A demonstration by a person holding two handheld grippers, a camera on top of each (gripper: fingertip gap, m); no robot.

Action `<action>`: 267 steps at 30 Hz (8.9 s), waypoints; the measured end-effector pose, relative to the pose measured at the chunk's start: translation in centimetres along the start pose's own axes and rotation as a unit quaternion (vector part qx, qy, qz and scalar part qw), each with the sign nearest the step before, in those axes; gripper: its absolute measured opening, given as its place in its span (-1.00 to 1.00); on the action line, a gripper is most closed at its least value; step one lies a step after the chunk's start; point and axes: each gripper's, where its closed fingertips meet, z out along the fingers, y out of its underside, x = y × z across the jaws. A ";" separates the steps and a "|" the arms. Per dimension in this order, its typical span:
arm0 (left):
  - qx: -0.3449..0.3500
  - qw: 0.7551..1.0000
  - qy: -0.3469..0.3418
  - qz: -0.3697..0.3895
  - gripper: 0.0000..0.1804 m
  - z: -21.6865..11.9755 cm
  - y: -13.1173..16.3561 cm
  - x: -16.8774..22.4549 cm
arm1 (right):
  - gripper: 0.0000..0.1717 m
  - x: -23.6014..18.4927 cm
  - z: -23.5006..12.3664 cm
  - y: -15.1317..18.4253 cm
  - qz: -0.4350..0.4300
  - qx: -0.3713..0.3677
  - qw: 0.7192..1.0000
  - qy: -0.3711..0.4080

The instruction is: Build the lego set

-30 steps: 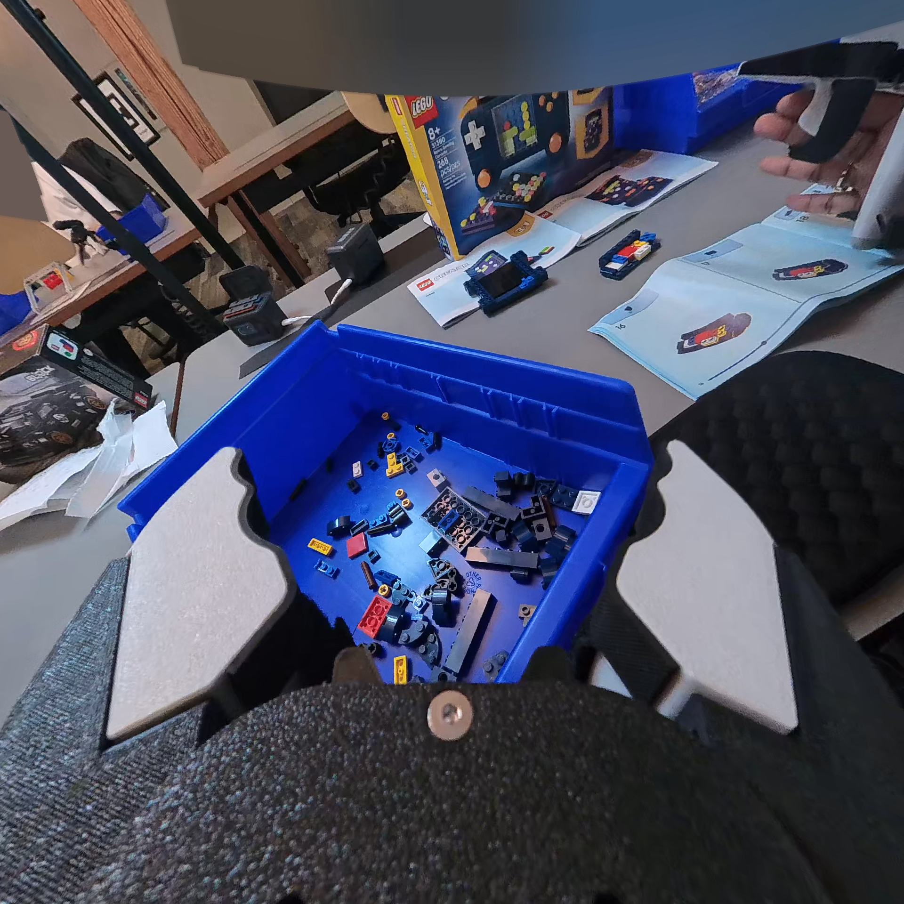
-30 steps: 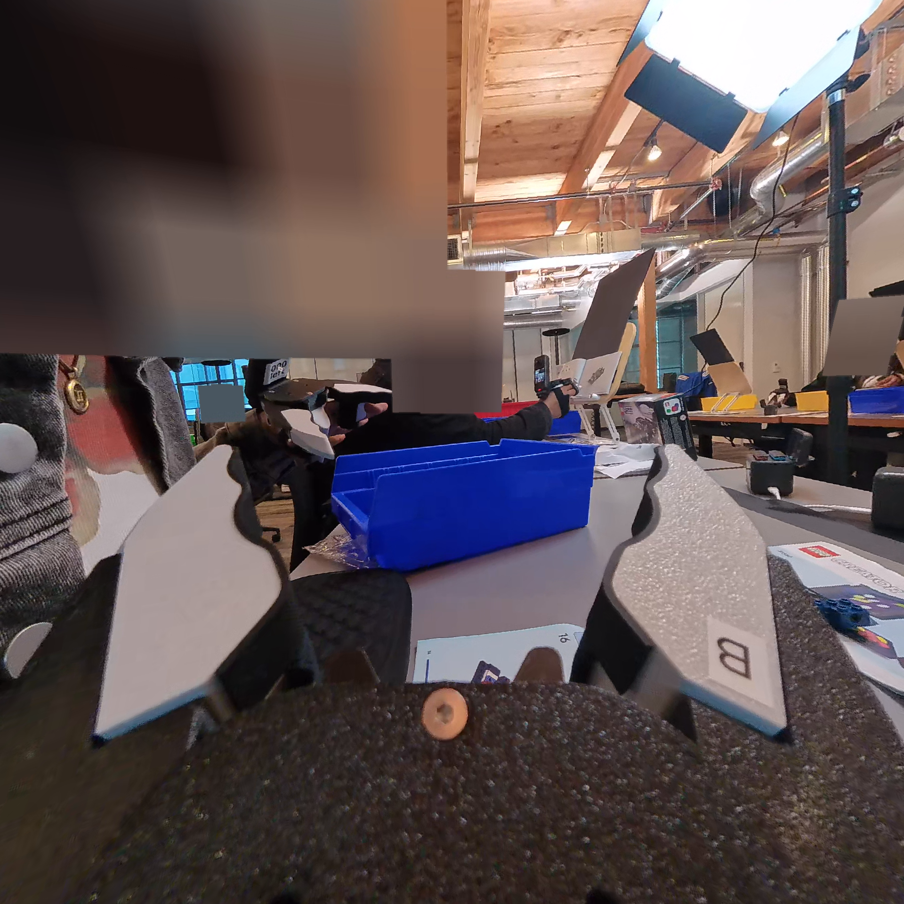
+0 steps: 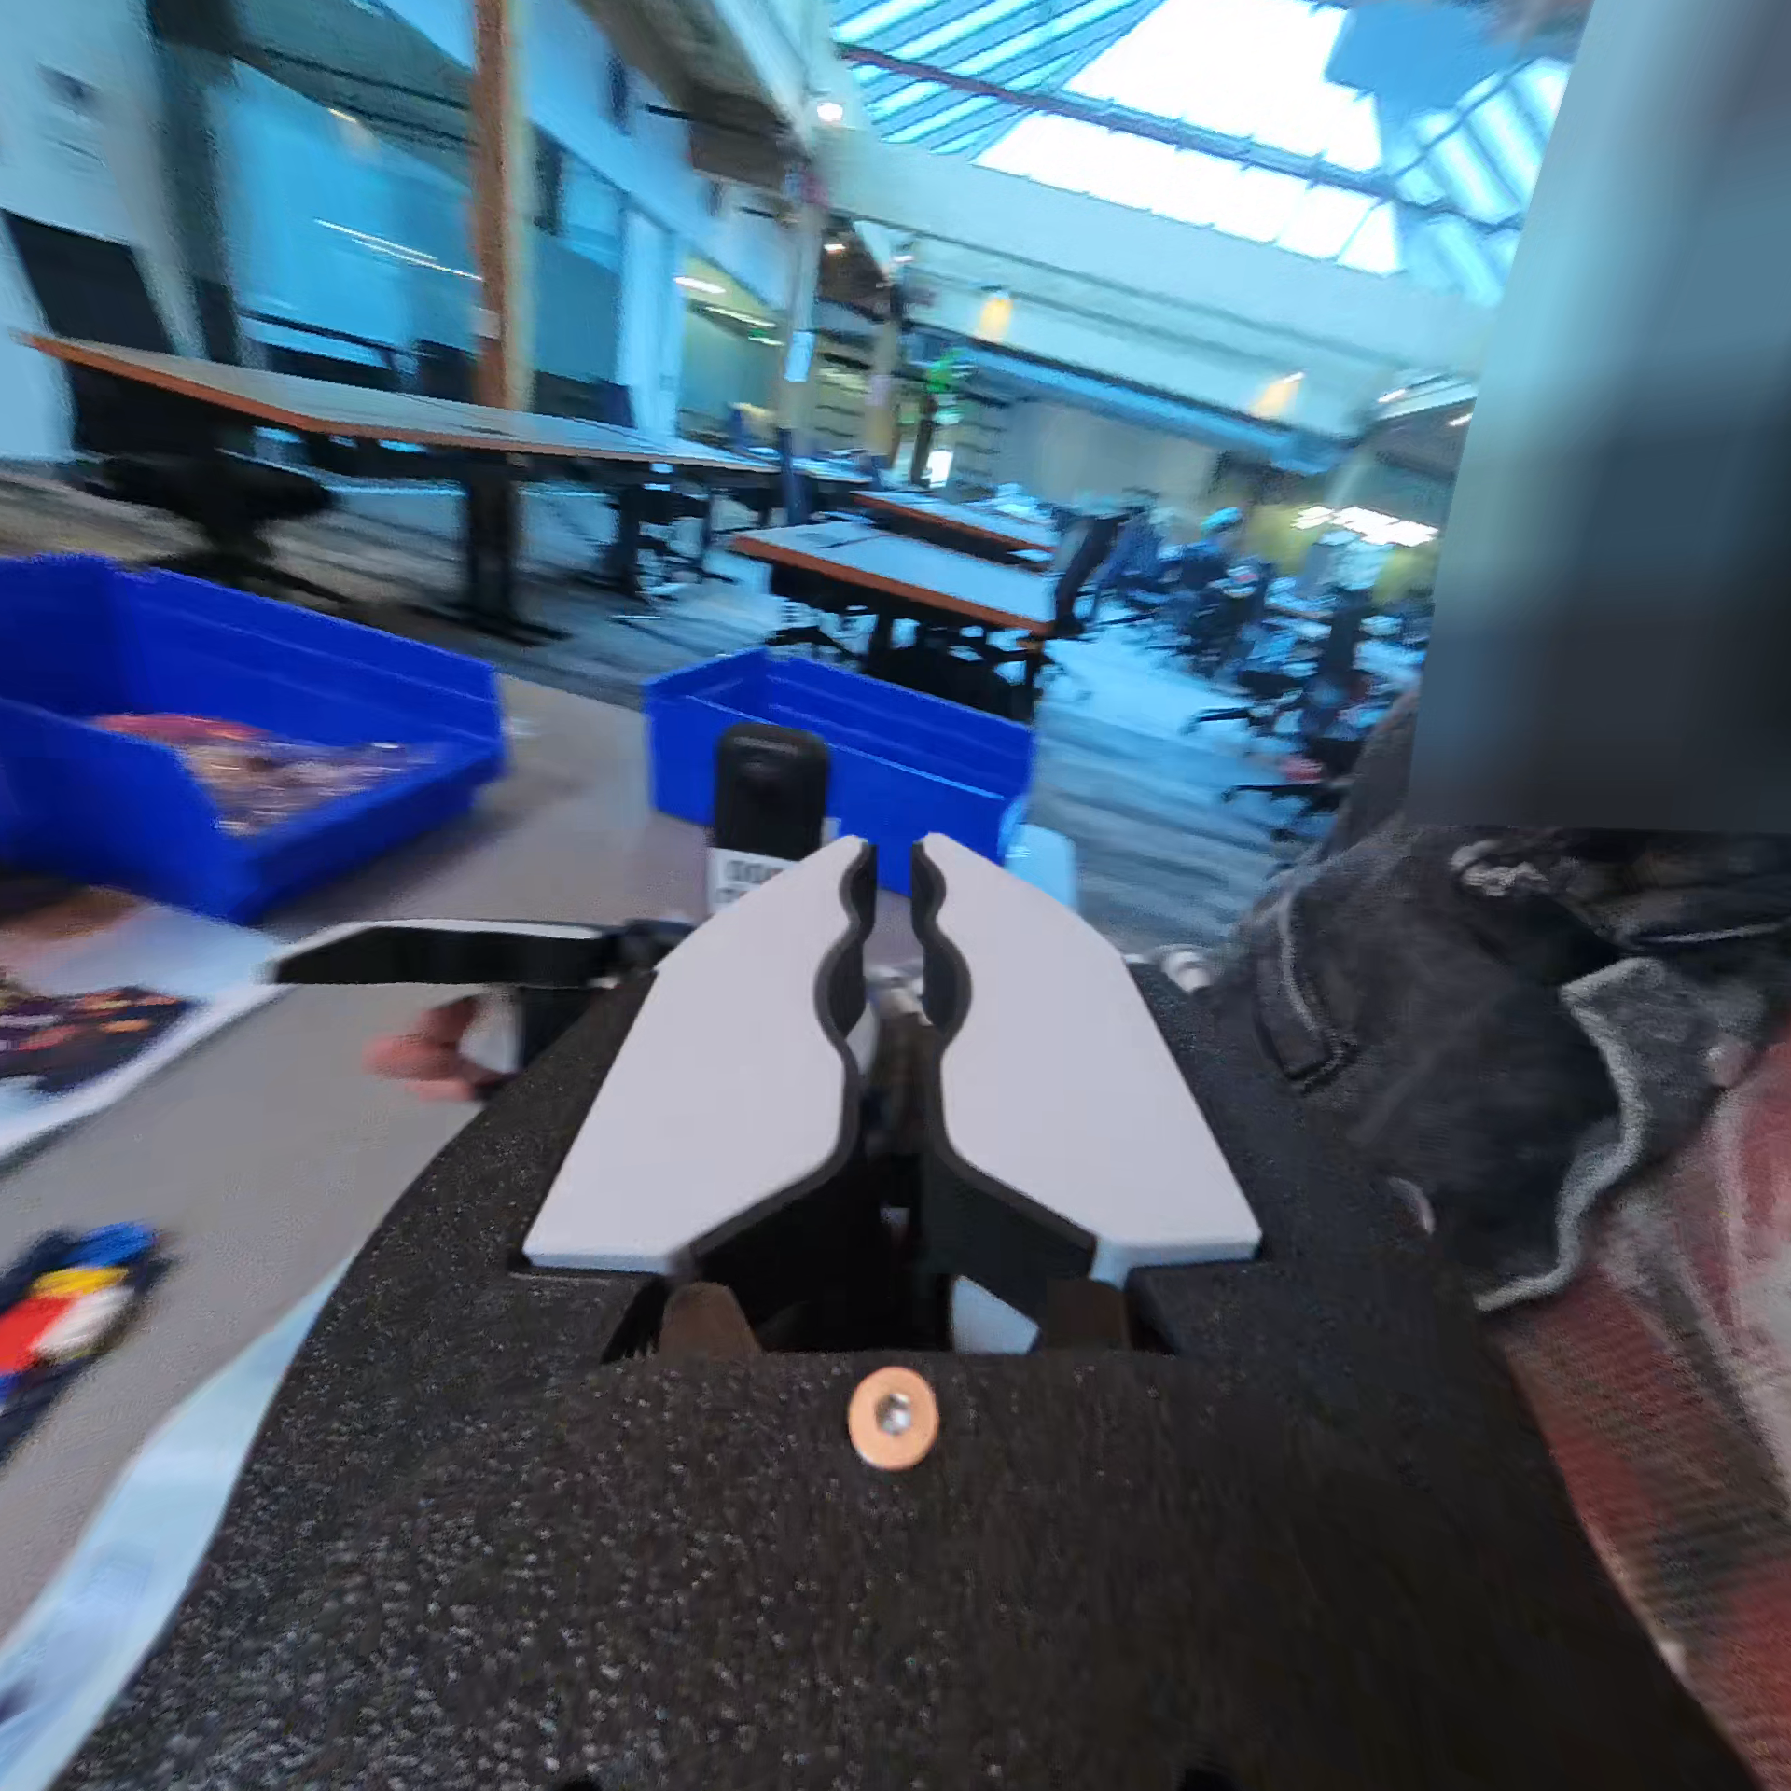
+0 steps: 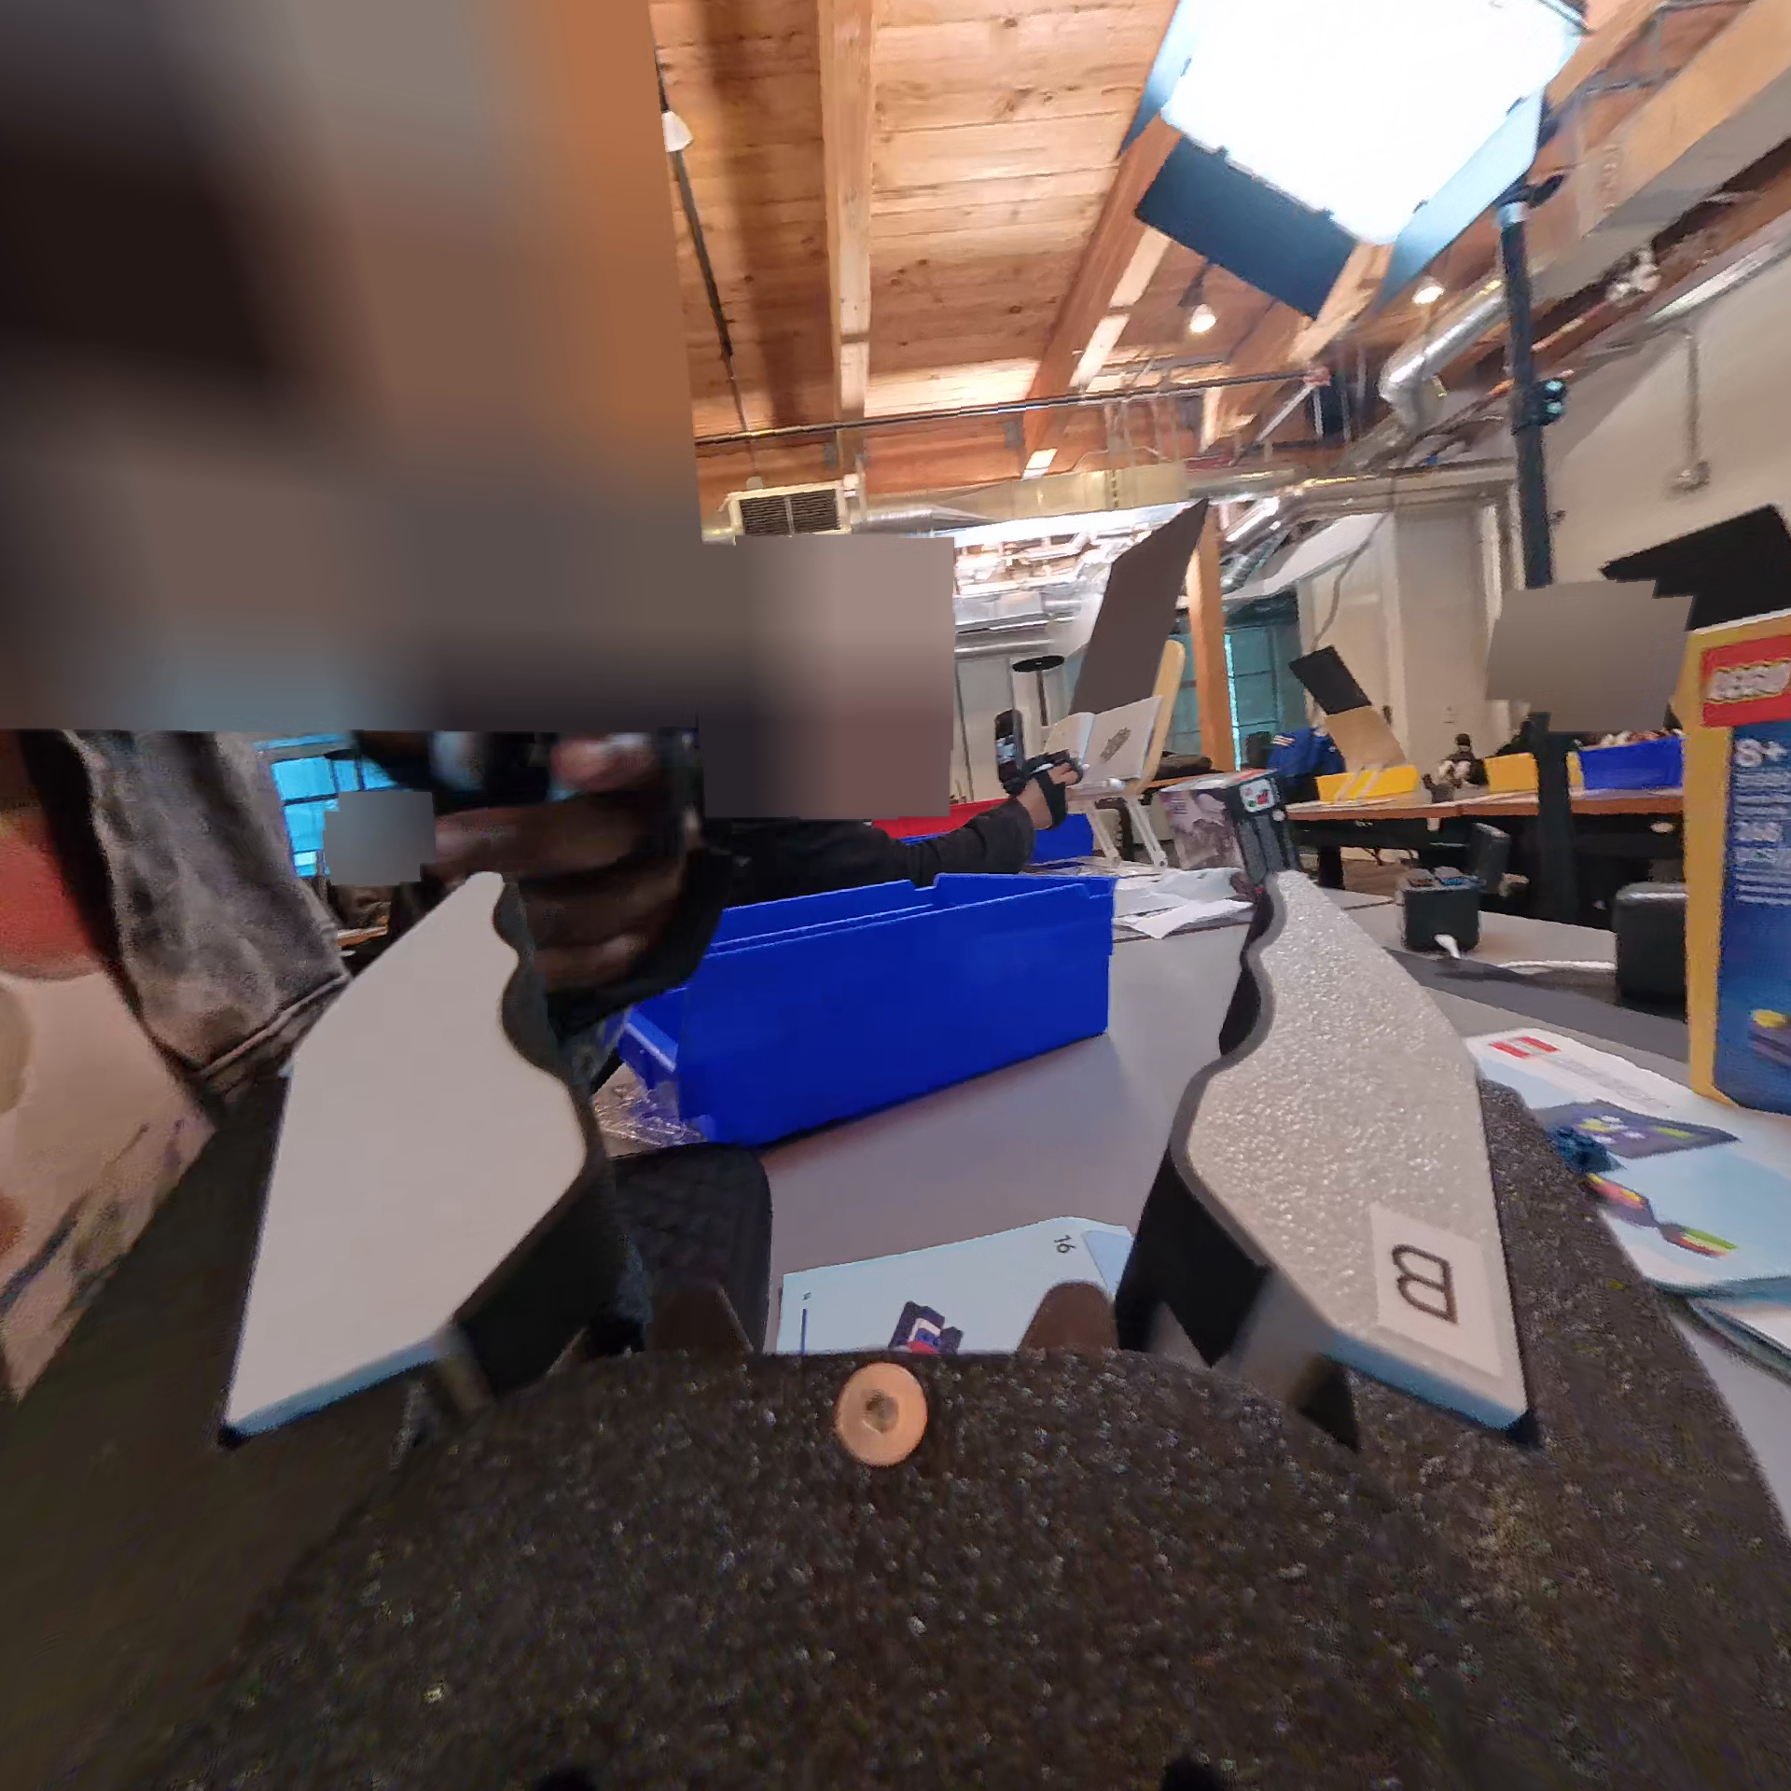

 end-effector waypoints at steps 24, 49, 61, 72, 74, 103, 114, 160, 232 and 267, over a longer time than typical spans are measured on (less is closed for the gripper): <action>0.168 0.926 0.236 -0.240 -0.91 -7.8 -4.9 6.3 | -0.75 -11.0 23.4 23.4 -0.118 -0.628 0.593 -0.489; 0.023 0.885 -0.443 0.142 -0.79 -29.4 -4.6 -3.3 | -0.50 -2.0 10.0 3.7 0.027 -0.375 0.922 -0.094; -0.610 0.764 -0.138 0.160 -0.87 -33.1 10.7 -5.7 | -0.41 -4.5 1.5 5.7 0.088 -0.232 0.965 -0.078; -0.652 0.746 0.049 0.124 -0.91 -32.9 15.8 -6.1 | -0.45 -4.1 0.9 5.8 0.038 -0.221 0.972 -0.068; -0.665 0.734 0.049 0.125 -0.91 -33.2 16.3 -6.7 | -0.44 -4.0 0.8 5.6 0.036 -0.217 0.973 -0.064; -0.651 0.741 -0.008 0.165 -0.75 -32.5 16.3 -9.3 | -0.44 -3.9 0.7 5.4 0.060 -0.203 0.975 -0.064; -0.665 0.736 0.009 0.130 -0.83 -32.8 16.9 -8.8 | -0.43 -4.1 0.8 5.2 0.058 -0.197 0.976 -0.068; -0.640 0.742 -0.198 0.017 -0.77 -31.2 15.1 -11.4 | -0.43 -4.4 0.7 2.1 0.103 -0.119 0.985 -0.074; -0.329 0.869 -0.273 0.250 -0.69 -2.9 15.9 -13.0 | -0.94 5.2 -14.1 -9.9 -0.294 -0.111 0.896 0.315; -0.363 0.887 -0.024 0.285 -0.95 10.9 20.6 -8.1 | -0.93 5.6 -18.6 -14.2 -0.150 0.150 0.887 0.410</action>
